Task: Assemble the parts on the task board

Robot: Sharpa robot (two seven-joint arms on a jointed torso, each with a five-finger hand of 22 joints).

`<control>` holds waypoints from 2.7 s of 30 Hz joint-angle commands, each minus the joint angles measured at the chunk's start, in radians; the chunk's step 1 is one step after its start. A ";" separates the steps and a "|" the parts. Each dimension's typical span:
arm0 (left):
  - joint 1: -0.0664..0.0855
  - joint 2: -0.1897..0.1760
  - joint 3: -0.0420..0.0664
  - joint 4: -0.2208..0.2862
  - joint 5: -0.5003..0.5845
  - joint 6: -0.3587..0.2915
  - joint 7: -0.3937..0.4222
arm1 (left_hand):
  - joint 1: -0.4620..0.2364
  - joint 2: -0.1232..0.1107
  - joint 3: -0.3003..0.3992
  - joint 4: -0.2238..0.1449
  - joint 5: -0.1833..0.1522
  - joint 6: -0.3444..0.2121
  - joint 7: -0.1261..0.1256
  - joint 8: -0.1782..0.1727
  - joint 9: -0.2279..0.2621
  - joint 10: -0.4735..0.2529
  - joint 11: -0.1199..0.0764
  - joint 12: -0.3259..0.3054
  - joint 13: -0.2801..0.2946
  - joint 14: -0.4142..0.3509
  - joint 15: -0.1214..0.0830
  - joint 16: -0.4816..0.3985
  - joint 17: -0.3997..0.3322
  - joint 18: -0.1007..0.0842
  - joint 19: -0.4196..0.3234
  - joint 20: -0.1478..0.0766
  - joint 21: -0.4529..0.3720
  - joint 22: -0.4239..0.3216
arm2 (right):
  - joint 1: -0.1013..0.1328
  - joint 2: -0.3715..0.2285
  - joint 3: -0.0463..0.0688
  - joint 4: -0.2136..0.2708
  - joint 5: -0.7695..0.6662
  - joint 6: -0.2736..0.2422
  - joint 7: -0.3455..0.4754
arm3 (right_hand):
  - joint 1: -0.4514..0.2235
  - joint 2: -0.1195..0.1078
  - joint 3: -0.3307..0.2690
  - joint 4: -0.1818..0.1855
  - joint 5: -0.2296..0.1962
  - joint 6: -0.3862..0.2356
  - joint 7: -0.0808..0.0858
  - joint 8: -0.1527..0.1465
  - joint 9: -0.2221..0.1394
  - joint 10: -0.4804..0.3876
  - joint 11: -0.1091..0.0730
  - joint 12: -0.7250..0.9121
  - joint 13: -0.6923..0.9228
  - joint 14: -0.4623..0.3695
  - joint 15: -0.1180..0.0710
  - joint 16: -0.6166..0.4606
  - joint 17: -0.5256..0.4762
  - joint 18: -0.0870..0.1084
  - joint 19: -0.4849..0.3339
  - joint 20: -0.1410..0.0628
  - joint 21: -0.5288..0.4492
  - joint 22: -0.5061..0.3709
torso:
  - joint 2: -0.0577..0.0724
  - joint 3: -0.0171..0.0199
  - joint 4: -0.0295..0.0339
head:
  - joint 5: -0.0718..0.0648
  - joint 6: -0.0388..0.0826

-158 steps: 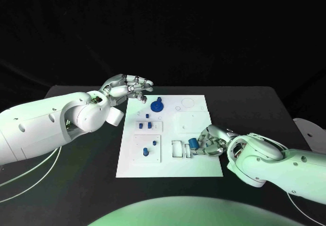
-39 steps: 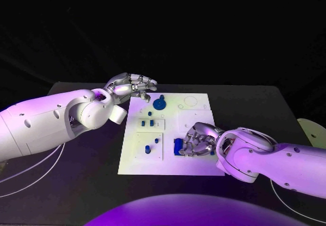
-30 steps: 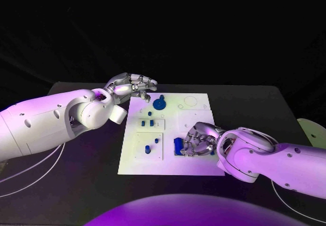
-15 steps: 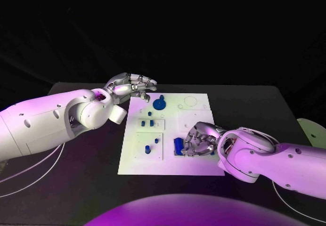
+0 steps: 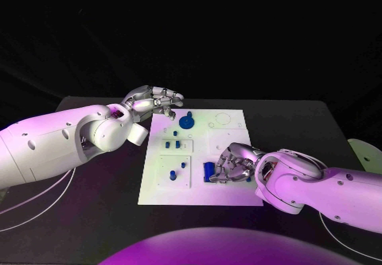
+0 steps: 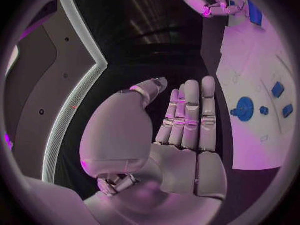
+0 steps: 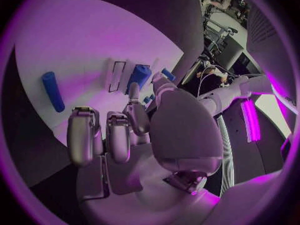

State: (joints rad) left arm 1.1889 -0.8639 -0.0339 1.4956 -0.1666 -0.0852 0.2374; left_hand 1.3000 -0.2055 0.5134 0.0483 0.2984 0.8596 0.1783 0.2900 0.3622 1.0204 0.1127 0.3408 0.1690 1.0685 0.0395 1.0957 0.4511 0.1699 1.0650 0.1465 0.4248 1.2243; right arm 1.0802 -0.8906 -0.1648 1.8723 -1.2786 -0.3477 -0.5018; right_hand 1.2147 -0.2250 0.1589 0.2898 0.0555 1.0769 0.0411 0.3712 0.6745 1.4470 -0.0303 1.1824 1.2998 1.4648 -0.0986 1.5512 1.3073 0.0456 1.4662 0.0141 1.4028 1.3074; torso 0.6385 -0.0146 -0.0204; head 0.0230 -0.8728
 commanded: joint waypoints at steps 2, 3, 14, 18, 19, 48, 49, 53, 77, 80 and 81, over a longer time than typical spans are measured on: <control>0.000 0.000 0.001 0.002 0.004 0.015 0.005 | -0.002 0.007 0.005 -0.003 0.004 -0.006 -0.003 0.004 0.001 -0.007 0.001 0.004 -0.001 -0.005 0.001 0.004 -0.001 0.009 0.006 -0.002 -0.005 0.001 | -0.001 0.000 0.000 0.002 -0.026 0.012 0.007 | 0.024 0.023 -0.010 -0.001 0.002 0.005 -0.006 -0.004 0.006 -0.002 -0.005 0.005 0.005 0.090 0.006 -0.005 0.189 -0.009 0.040 0.006 0.004 0.215 | 0.000 0.0011 -0.0008 | 0.001 0.000; 0.000 0.000 0.001 0.003 0.004 0.015 0.005 | -0.002 0.007 0.005 -0.003 0.004 -0.006 -0.003 0.004 0.001 -0.007 0.001 0.004 -0.001 -0.005 0.001 0.004 -0.001 0.009 0.006 -0.002 -0.005 0.001 | -0.001 0.001 0.000 0.001 -0.029 0.013 0.006 | 0.028 0.024 -0.011 -0.001 0.002 0.006 -0.007 -0.004 0.007 -0.002 -0.006 0.005 0.005 0.091 0.006 -0.005 0.190 -0.009 0.041 0.006 0.005 0.215 | 0.001 0.0011 -0.0008 | 0.001 0.000; 0.000 0.000 0.001 0.004 0.004 0.016 0.006 | -0.002 0.007 0.005 -0.003 0.004 -0.006 -0.003 0.004 0.001 -0.007 0.001 0.004 -0.001 -0.005 0.001 0.004 -0.001 0.009 0.006 -0.002 -0.005 0.001 | -0.006 0.029 -0.001 -0.024 -0.076 0.013 -0.010 | 0.084 0.039 -0.004 -0.004 0.015 0.024 -0.018 0.004 0.021 0.008 -0.015 0.026 0.020 0.093 -0.001 -0.002 0.201 -0.012 0.046 0.000 0.017 0.219 | 0.001 0.0008 0.0006 | 0.001 0.000; 0.000 -0.001 0.001 0.004 0.004 0.015 0.006 | -0.002 0.007 0.005 -0.003 0.004 -0.006 -0.003 0.004 0.001 -0.007 0.001 0.004 -0.001 -0.005 0.001 0.004 -0.001 0.009 0.006 -0.002 -0.005 0.001 | -0.015 0.037 -0.001 -0.034 -0.093 0.005 -0.018 | 0.096 0.040 0.000 -0.004 0.021 0.027 -0.020 0.005 0.025 0.010 -0.017 0.030 0.023 0.093 -0.003 -0.001 0.202 -0.012 0.046 -0.001 0.018 0.219 | 0.000 0.0010 0.0006 | 0.002 0.000; 0.000 -0.001 0.001 0.004 0.004 0.015 0.006 | -0.002 0.007 0.005 -0.003 0.004 -0.006 -0.003 0.004 0.001 -0.007 0.001 0.004 -0.001 -0.005 0.001 0.004 -0.001 0.009 0.006 -0.002 -0.005 0.001 | -0.017 0.038 -0.001 -0.037 -0.098 0.002 -0.021 | 0.098 0.041 0.000 -0.004 0.022 0.027 -0.020 0.006 0.025 0.010 -0.017 0.030 0.022 0.093 -0.003 -0.001 0.202 -0.013 0.047 -0.002 0.019 0.220 | 0.000 0.0009 0.0007 | 0.002 0.000; -0.001 -0.001 0.000 0.001 0.004 0.015 0.003 | -0.003 0.008 0.006 -0.004 0.005 -0.008 -0.003 0.005 0.002 -0.009 0.001 0.005 -0.002 -0.006 0.002 0.005 -0.002 0.009 0.006 -0.002 -0.006 0.002 | 0.035 -0.142 0.007 0.031 -0.092 -0.105 0.023 | 0.081 0.040 -0.008 -0.001 0.073 -0.014 -0.005 -0.030 0.028 0.005 -0.006 0.022 0.020 0.091 0.004 -0.005 0.192 -0.010 0.041 0.002 0.005 0.216 | -0.004 -0.0030 -0.0031 | -0.021 0.006; -0.001 -0.001 0.000 0.002 0.004 0.014 0.003 | -0.003 0.008 0.006 -0.004 0.005 -0.008 -0.003 0.005 0.002 -0.009 0.001 0.005 -0.002 -0.006 0.002 0.005 -0.002 0.009 0.006 -0.002 -0.006 0.002 | 0.036 -0.155 0.005 0.025 -0.106 -0.095 0.017 | 0.084 0.039 -0.006 0.000 0.076 -0.018 -0.003 -0.035 0.025 0.004 -0.004 0.021 0.019 0.091 0.005 -0.005 0.193 -0.010 0.042 0.003 0.006 0.216 | -0.005 -0.0035 -0.0031 | -0.023 0.005; -0.001 -0.002 0.000 0.005 0.004 0.013 0.004 | -0.003 0.008 0.006 -0.004 0.005 -0.008 -0.003 0.005 0.002 -0.009 0.001 0.005 -0.002 -0.006 0.002 0.005 -0.002 0.009 0.006 -0.002 -0.006 0.002 | 0.021 -0.206 0.000 0.018 -0.171 -0.072 -0.005 | 0.088 0.036 -0.004 0.000 0.080 -0.024 0.001 -0.045 0.019 0.002 -0.001 0.018 0.017 0.091 0.008 -0.005 0.193 -0.011 0.042 0.005 0.008 0.217 | -0.005 -0.0048 -0.0047 | -0.035 0.005; -0.004 -0.011 0.000 0.027 0.003 0.011 0.008 | -0.003 0.006 0.006 -0.005 0.004 -0.009 -0.003 0.005 0.002 -0.009 0.001 0.006 -0.002 -0.006 0.002 0.005 -0.003 0.009 0.007 -0.002 -0.007 0.002 | -0.076 -0.205 -0.004 0.017 -0.241 -0.097 -0.045 | 0.017 0.044 -0.034 0.001 0.048 0.003 0.003 -0.065 0.001 0.001 0.003 0.015 0.016 0.091 0.013 -0.006 0.193 -0.010 0.042 0.013 0.005 0.216 | -0.003 -0.0030 -0.0022 | -0.045 0.006; -0.004 -0.012 0.000 0.027 0.003 0.010 0.008 | -0.003 0.006 0.006 -0.005 0.004 -0.009 -0.003 0.005 0.002 -0.009 0.001 0.006 -0.002 -0.006 0.002 0.005 -0.003 0.009 0.007 -0.002 -0.007 0.002 | -0.080 -0.194 -0.004 0.003 -0.238 -0.093 -0.046 | 0.021 0.044 -0.033 0.001 0.048 0.004 0.003 -0.065 0.001 0.001 0.002 0.015 0.016 0.091 0.013 -0.005 0.194 -0.010 0.042 0.013 0.006 0.216 | -0.003 -0.0038 -0.0037 | -0.044 0.005; -0.004 -0.013 0.000 0.027 0.003 0.010 0.008 | -0.003 0.006 0.006 -0.005 0.004 -0.009 -0.003 0.005 0.002 -0.009 0.001 0.006 -0.002 -0.006 0.002 0.005 -0.003 0.009 0.007 -0.002 -0.007 0.002 | -0.081 -0.191 -0.004 -0.001 -0.237 -0.092 -0.046 | 0.026 0.044 -0.032 0.000 0.047 0.005 0.002 -0.065 0.001 0.002 0.002 0.016 0.017 0.091 0.012 -0.005 0.194 -0.010 0.042 0.012 0.006 0.216 | -0.003 -0.0039 -0.0037 | -0.044 0.005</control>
State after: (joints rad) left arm 1.1849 -0.8775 -0.0348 1.5203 -0.1668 -0.0846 0.2377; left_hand 1.3000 -0.2055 0.5162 0.0455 0.2984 0.8560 0.1747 0.2897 0.3625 1.0204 0.1127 0.3406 0.1683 1.0686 0.0395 1.0957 0.4496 0.1699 1.0650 0.1465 0.4211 1.2250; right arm 1.0014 -1.0849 -0.1687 1.8761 -1.5031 -0.4450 -0.5377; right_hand 1.2338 -0.1795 0.1243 0.2939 0.1043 1.0736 0.0413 0.3112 0.6764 1.4470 -0.0303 1.1955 1.3094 1.4630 -0.0893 1.5512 1.3078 0.0456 1.4661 0.0218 1.4110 1.3076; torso 0.6351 -0.0177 -0.0230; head -0.0217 -0.8669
